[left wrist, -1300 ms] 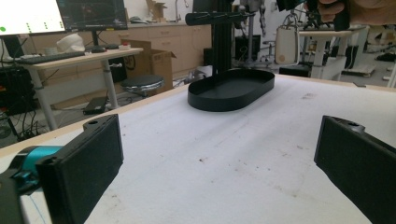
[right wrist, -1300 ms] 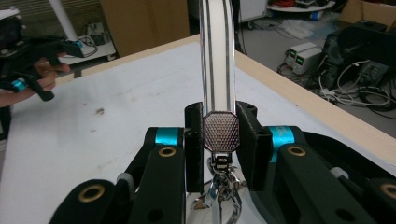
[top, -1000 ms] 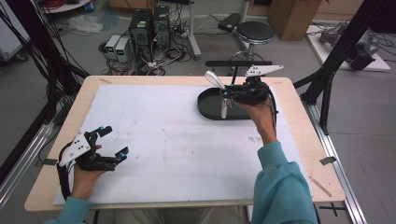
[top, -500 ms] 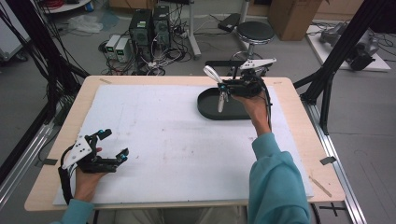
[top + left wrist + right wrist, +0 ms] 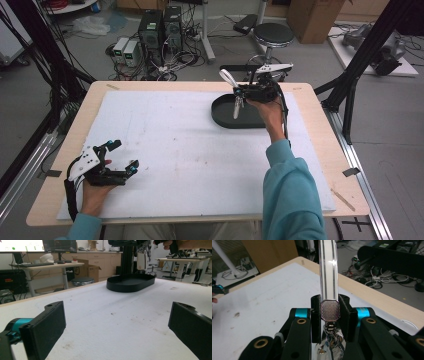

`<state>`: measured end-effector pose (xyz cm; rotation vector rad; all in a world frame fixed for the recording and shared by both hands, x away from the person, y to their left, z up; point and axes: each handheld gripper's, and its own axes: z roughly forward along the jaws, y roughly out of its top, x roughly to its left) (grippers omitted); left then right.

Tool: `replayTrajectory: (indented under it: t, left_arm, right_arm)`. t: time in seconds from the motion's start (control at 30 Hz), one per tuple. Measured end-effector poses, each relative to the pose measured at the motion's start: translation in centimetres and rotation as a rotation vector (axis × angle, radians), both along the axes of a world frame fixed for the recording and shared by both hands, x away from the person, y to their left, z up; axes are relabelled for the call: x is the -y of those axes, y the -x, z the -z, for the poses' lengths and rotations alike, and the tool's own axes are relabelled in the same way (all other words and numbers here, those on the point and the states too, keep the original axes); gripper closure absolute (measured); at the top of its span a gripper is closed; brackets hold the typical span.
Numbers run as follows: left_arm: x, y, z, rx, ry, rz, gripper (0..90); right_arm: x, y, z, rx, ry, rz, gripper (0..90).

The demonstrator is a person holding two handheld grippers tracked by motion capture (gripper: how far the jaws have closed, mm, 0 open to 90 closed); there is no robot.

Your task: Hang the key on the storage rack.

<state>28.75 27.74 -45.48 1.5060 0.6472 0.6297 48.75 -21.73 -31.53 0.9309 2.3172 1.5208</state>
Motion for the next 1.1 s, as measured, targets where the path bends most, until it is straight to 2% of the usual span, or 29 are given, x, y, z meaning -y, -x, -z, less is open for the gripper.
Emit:
replayTrajectory:
  t: [0.1, 0.47, 0.57, 0.67, 1.1]
  left_arm:
    - [-0.2, 0.0, 0.0, -0.004, 0.021, 0.001, 1.7]
    - [-0.1, 0.0, 0.1, 0.002, 0.014, 0.002, 1.7]
    - [-0.1, 0.0, 0.1, 0.001, 0.014, 0.002, 1.7]
    - [-0.1, 0.0, 0.1, 0.000, 0.013, 0.001, 1.7]
    - [-0.1, 0.0, 0.1, 0.002, 0.014, 0.003, 1.7]
  right_arm:
    - [0.2, -0.5, 0.4, -0.005, -0.002, 0.008, 74.7]
    - [0.7, -1.4, 1.3, -0.033, -0.014, 0.027, 74.7]
    - [1.0, -1.8, 1.7, -0.040, -0.030, 0.026, 74.7]
    - [1.1, -2.0, 2.0, -0.050, -0.023, 0.033, 74.7]
    - [1.4, -3.1, 3.1, -0.070, -0.092, 0.062, 74.6]
